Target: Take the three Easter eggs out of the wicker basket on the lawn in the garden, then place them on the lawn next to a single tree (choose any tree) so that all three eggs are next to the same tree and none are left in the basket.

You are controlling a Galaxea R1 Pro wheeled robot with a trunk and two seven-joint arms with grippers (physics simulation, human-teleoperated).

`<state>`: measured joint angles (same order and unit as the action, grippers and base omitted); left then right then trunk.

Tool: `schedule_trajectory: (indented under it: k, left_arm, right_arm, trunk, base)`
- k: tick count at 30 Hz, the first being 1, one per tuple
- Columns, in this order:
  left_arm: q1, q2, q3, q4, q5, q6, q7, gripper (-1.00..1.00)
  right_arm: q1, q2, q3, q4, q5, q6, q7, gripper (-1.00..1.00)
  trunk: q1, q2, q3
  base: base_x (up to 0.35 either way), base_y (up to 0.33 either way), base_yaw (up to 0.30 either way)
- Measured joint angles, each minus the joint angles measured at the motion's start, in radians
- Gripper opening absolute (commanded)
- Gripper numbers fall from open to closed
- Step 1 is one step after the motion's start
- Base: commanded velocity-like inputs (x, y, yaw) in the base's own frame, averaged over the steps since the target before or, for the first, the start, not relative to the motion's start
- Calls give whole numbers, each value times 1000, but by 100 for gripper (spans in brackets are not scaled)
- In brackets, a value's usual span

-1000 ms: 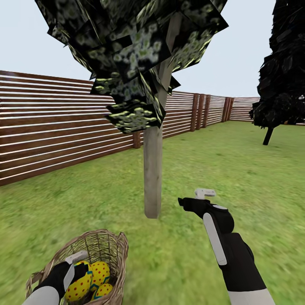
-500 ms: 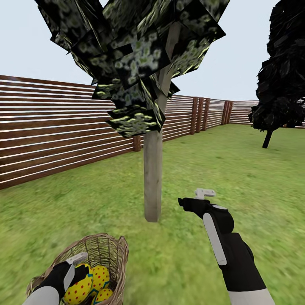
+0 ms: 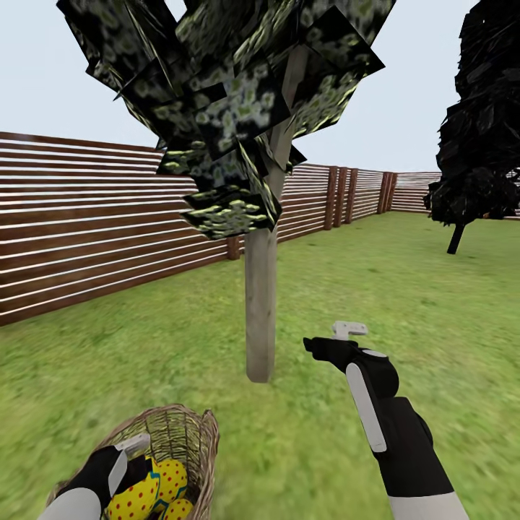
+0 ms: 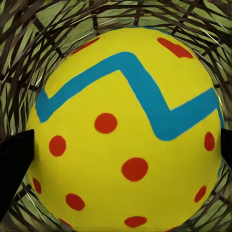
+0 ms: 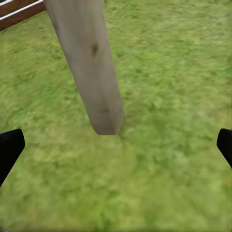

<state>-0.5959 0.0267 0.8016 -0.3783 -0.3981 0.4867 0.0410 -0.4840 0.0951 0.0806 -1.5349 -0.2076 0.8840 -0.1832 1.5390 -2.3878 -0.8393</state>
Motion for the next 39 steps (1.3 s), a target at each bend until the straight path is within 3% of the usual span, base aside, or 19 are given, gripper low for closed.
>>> schedule_trajectory:
  k: [15,26,39]
  left_arm:
    - [0,0,0,0,-1,25,0,-100]
    - [0,0,0,-14,0,100,-3,-100]
    - [0,0,0,-8,1,86,0,-100]
  right_arm:
    - [0,1,1,3,0,0,1,100]
    - [0,2,2,9,0,0,2,100]
    - [0,1,2,9,-1,0,13,100]
  trunk:
    - [-58,105,47]
    - [-100,182,81]
    - [-150,273,122]
  base:
    - [0,0,0]
    - [0,0,0]
    - [0,0,0]
